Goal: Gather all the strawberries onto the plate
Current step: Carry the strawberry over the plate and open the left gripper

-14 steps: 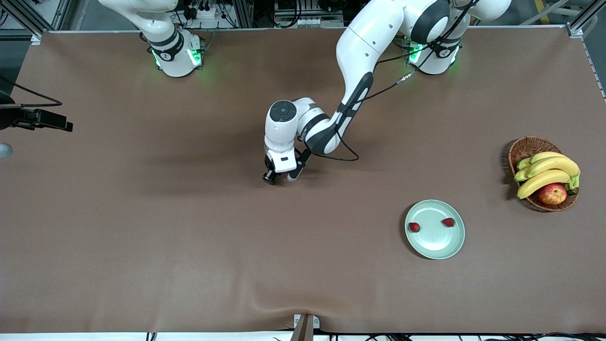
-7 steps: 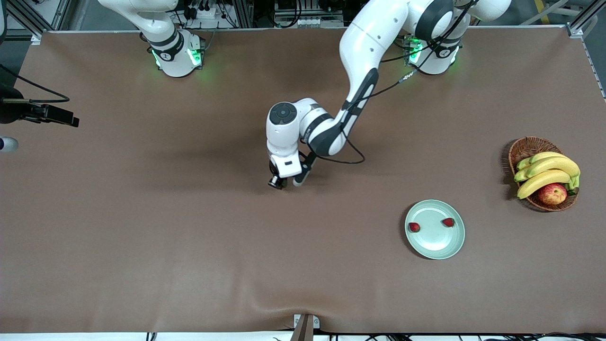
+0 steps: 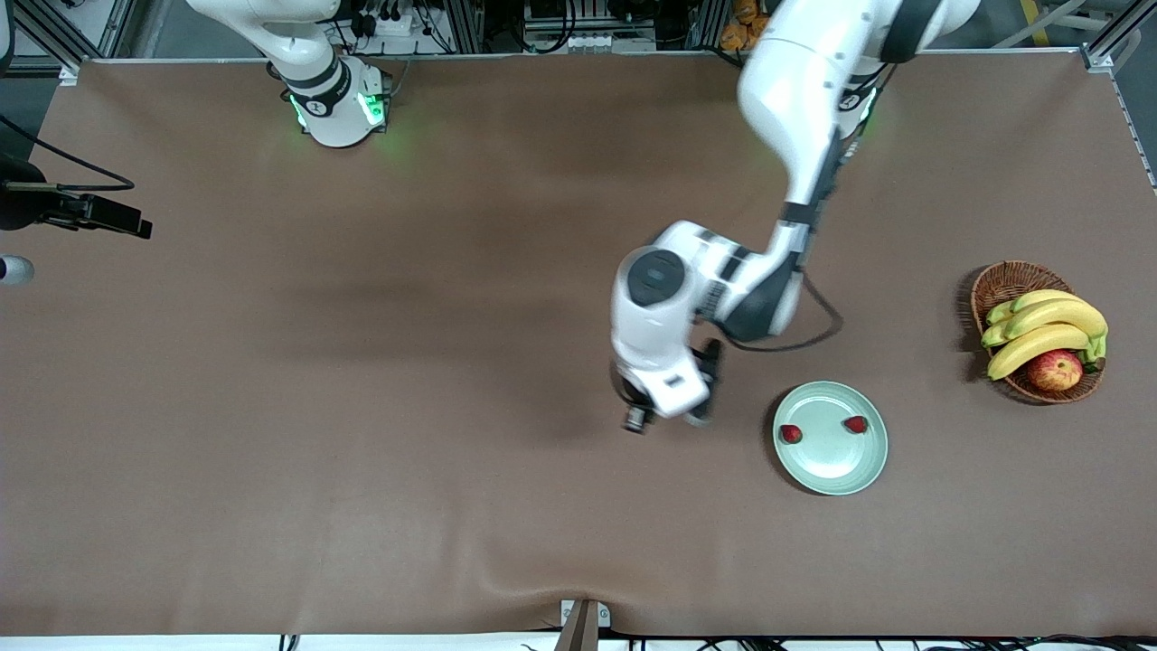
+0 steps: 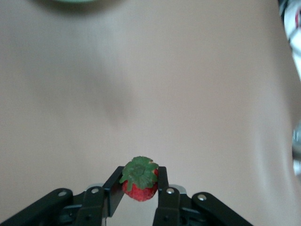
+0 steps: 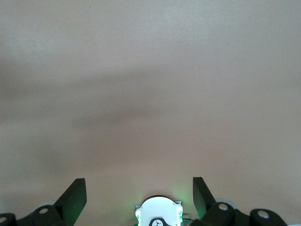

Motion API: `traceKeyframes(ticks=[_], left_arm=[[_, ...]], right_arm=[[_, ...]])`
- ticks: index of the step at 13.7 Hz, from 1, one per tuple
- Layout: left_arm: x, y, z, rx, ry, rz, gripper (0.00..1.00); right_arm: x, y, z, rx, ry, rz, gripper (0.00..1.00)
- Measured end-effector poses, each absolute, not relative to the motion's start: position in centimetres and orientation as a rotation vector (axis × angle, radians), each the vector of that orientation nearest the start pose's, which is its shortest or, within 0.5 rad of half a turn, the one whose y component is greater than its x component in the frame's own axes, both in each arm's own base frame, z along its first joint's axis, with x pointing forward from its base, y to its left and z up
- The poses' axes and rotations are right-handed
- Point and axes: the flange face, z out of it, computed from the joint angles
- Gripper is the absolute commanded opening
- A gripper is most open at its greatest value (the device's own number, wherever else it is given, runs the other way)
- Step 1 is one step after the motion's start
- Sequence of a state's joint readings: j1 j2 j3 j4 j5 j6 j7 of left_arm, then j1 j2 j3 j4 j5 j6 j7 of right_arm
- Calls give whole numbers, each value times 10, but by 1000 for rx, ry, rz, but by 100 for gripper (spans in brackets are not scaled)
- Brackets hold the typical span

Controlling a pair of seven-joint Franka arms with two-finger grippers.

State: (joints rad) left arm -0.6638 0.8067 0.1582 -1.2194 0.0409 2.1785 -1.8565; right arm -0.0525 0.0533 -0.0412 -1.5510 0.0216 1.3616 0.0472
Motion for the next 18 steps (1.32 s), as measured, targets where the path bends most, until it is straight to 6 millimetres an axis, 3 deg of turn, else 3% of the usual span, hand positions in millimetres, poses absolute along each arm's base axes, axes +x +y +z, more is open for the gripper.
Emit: traceKeyframes(ticks=[5, 8, 10, 12, 18], left_arm=[[712, -252, 311, -2527, -1763, -219, 0], [725, -175, 294, -2512, -1698, -144, 0], [724, -138, 275, -2489, -1687, -87, 0], [716, -126, 254, -2472, -1683, -14, 0], [697, -136, 214, -2480, -1653, 80, 1]], right_arm=[[543, -48, 587, -3085, 217, 383, 100], [543, -48, 587, -3085, 217, 383, 100], [543, -48, 586, -3085, 217, 384, 100], [543, -48, 586, -3085, 217, 385, 100], [543, -49, 585, -3084, 218, 387, 100]])
